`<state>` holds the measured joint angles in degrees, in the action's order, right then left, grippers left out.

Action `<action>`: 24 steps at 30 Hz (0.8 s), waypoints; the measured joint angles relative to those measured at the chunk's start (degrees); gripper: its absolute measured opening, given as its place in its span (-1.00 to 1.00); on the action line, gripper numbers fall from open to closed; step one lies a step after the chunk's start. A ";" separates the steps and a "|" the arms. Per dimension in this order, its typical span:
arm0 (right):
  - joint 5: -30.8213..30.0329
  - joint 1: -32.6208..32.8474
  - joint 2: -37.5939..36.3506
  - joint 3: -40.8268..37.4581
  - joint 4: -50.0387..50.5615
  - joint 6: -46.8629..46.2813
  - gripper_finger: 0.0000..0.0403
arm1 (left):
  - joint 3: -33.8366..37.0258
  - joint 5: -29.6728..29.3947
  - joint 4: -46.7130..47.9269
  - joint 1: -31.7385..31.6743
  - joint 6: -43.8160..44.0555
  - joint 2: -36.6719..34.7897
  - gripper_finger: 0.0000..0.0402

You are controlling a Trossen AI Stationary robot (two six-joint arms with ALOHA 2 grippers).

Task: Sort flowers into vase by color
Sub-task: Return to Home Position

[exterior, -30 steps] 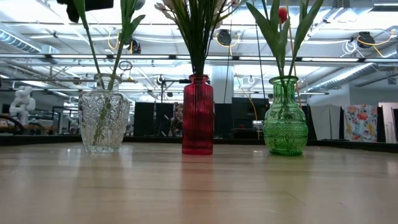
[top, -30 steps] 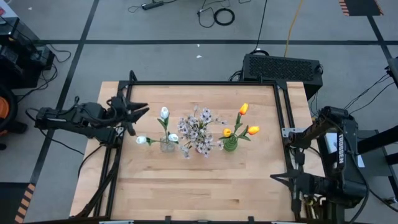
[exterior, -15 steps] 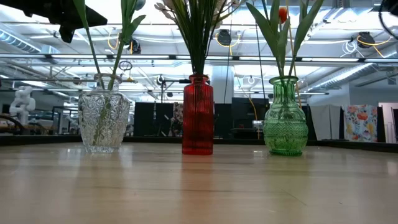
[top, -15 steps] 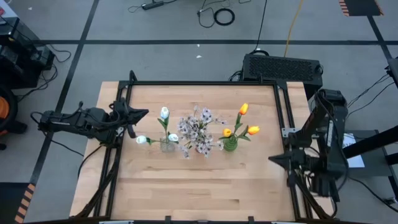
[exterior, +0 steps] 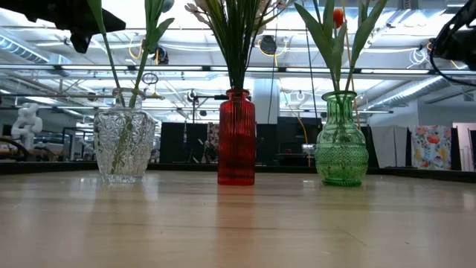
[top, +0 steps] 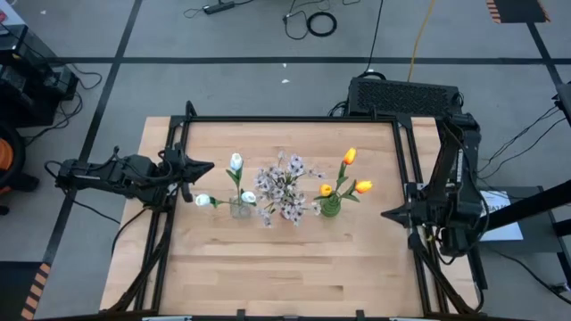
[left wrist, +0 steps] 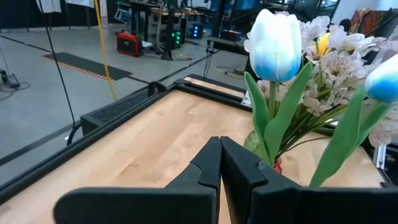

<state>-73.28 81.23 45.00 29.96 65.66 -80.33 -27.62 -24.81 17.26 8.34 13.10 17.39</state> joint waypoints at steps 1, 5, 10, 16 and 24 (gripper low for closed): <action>-0.11 0.00 -0.92 -0.98 -1.83 1.50 -1.00 | 0.00 0.01 0.00 0.00 -0.01 0.02 -0.94; -0.09 0.00 -4.00 -5.19 -8.29 5.06 -1.00 | 0.00 -0.04 -0.02 0.00 -0.68 0.02 -0.94; -2.29 -0.13 -6.31 -11.20 -21.37 7.44 -1.00 | 0.00 -0.25 -0.06 0.00 -1.49 0.07 -0.94; -4.18 -0.13 -6.38 -19.39 -43.05 16.69 -1.00 | 0.00 -0.34 -0.18 0.00 -1.92 0.11 -0.94; 0.11 -4.10 -6.39 -24.39 -55.85 28.35 -1.00 | 0.00 -0.54 -0.21 0.00 -2.45 0.11 -0.94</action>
<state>-73.16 77.13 38.61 5.58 9.81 -51.98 -27.62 -25.34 17.05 8.34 10.65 17.50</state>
